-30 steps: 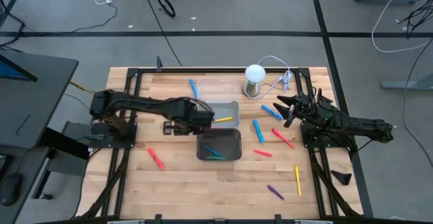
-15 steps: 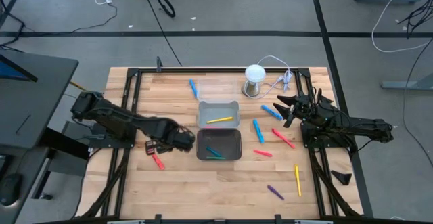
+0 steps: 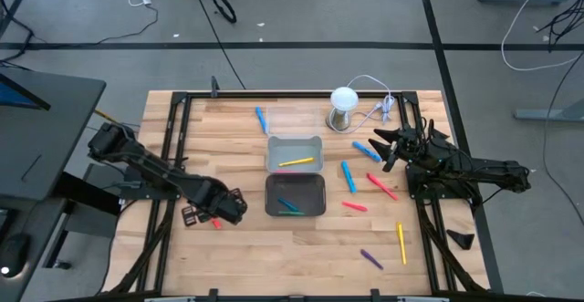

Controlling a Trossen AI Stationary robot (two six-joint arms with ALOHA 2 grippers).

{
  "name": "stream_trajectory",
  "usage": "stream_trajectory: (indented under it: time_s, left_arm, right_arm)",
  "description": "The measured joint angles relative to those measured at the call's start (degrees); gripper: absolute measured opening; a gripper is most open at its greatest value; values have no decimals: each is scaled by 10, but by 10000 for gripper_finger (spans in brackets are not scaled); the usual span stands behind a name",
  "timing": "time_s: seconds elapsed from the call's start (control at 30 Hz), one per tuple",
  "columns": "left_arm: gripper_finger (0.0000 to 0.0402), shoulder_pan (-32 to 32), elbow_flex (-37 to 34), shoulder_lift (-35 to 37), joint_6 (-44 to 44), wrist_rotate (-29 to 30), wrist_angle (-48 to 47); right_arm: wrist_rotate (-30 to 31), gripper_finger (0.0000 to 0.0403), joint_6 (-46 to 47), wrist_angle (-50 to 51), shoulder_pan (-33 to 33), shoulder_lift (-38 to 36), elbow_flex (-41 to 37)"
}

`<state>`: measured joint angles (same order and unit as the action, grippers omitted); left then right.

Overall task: Pick & Place Markers
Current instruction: Put the neon orange highlighter into the transparent bin

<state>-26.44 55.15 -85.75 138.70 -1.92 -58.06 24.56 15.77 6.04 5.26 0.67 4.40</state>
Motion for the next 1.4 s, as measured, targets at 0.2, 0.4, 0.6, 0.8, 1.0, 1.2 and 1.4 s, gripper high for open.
stream_trajectory:
  time_s: [0.2, 0.4, 0.6, 0.8, 1.0, 1.2, 1.4]
  left_arm:
    - [179, -20, -41, 0, 17, -5, 72]
    - [179, -29, -69, 0, 18, -13, 90]
    - [179, -42, -88, 0, 21, -13, 115]
    - [179, -51, -115, -1, 27, -11, 148]
    - [179, -57, -137, -1, 21, -8, 167]
    - [170, -61, -152, 1, -6, 15, 196]
    - [98, -61, -153, 1, -15, 25, 211]
  right_arm:
    - [0, 231, 0, 0, 0, 0, 0]
    - [0, 231, 0, 0, 0, 0, 0]
    - [0, 231, 0, 0, 0, 0, 0]
    - [0, 231, 0, 0, 0, 0, 0]
    - [0, 231, 0, 0, 0, 0, 0]
    - [0, 231, 0, 0, 0, 0, 0]
    - [0, 231, 0, 0, 0, 0, 0]
